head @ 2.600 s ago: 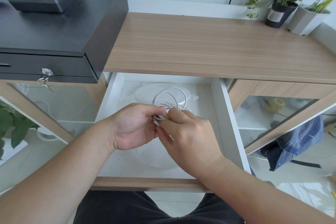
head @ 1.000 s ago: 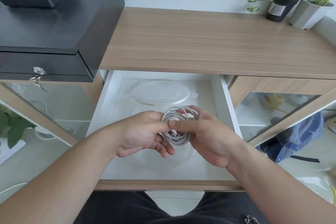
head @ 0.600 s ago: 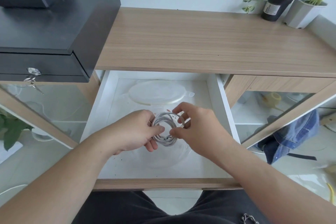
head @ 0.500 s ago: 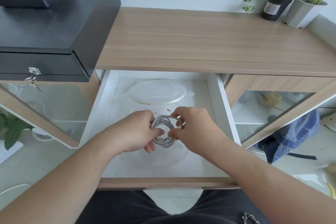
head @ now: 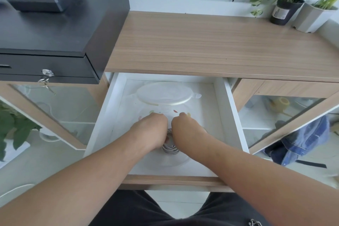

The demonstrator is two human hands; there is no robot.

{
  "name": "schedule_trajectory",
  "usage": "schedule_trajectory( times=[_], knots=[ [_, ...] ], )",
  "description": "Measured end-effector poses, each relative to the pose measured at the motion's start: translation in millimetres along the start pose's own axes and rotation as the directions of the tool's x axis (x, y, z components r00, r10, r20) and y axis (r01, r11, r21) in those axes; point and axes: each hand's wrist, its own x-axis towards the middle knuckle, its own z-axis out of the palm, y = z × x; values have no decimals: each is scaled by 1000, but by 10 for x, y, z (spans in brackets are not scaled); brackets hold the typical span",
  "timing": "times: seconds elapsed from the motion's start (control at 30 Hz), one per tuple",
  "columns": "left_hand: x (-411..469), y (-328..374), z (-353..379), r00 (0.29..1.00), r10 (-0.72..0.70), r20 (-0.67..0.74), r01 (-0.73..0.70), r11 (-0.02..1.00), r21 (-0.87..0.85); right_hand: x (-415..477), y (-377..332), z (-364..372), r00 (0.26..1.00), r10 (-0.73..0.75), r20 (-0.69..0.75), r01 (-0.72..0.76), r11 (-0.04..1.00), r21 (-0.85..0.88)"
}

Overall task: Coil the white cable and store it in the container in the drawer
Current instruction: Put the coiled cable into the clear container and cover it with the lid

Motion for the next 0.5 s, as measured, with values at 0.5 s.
schedule_trajectory(
  times=[0.5],
  knots=[
    [-373, -808, -355, 980, -98, -172, -15, 830, -558, 26, 576, -586, 903, 90, -421, 13, 972, 235]
  ],
)
